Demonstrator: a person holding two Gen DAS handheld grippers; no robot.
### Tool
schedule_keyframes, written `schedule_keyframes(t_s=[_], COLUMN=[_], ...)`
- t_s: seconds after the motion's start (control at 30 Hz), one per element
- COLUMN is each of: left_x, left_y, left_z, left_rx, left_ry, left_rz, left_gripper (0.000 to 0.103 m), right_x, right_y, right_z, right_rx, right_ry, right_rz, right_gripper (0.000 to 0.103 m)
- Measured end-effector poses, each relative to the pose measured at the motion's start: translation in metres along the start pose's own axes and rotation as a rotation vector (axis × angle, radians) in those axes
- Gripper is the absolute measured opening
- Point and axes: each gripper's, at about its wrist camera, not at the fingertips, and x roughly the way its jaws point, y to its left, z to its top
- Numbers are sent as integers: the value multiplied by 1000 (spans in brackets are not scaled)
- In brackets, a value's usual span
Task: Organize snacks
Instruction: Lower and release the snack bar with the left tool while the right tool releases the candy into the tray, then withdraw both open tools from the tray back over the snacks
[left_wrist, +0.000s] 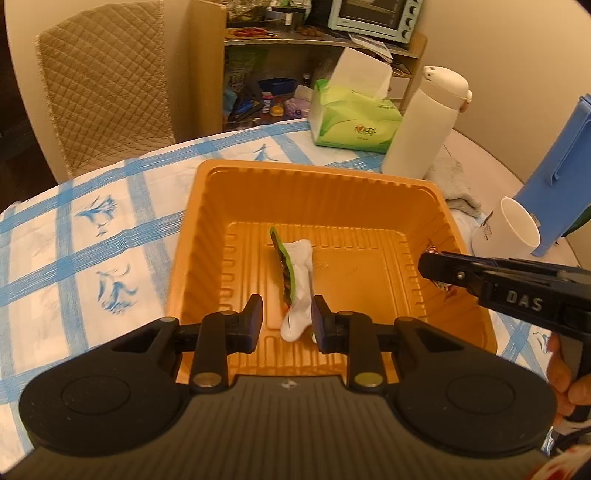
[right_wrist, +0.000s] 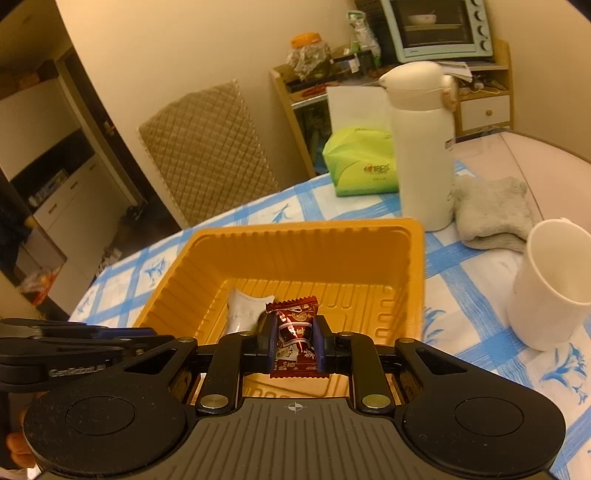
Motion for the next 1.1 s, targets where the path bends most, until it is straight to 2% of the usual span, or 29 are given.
schedule_keyframes(t_s=[0.23, 0.37, 0.4, 0.43, 0.5, 0.67, 0.77, 0.83, 0.93, 1.1], left_x=[-15, -24, -26, -28, -32, -47, -60, -68, -82, -105], left_y=[11, 13, 13, 13, 13, 11, 11, 11, 14, 19], left_z=[-9, -14, -15, -16, -19, -30, -40, -46, -58, -81], left_rx=[-21, -20, -16, -13, -8, 4, 7, 6, -10, -32], left_ry=[-16, -29, -33, -36, -41, -58, -70, -78, -84, -83], left_rz=[14, 29, 30, 31, 35, 41, 46, 48, 53, 60], left_gripper=[26, 33, 33, 34, 38, 51, 63, 64, 70, 70], right_x=[18, 16, 16, 14, 7, -8, -22, -31, -45, -68], right_y=[10, 13, 13, 13, 14, 17, 18, 20, 23, 29], right_z=[-2, -1, 0, 0, 0, -4, -11, -18, -28, -44], right_rx=[-36, -27, -17, -9, -3, -23, -15, -21, -30, -9], right_ry=[12, -33, -39, -48, -85, -79, -70, -64, -51, -43], right_rz=[-12, -22, -25, -24, -23, -16, -8, -1, 9, 37], right_gripper=[20, 22, 31, 49, 66, 68, 76, 80, 82, 85])
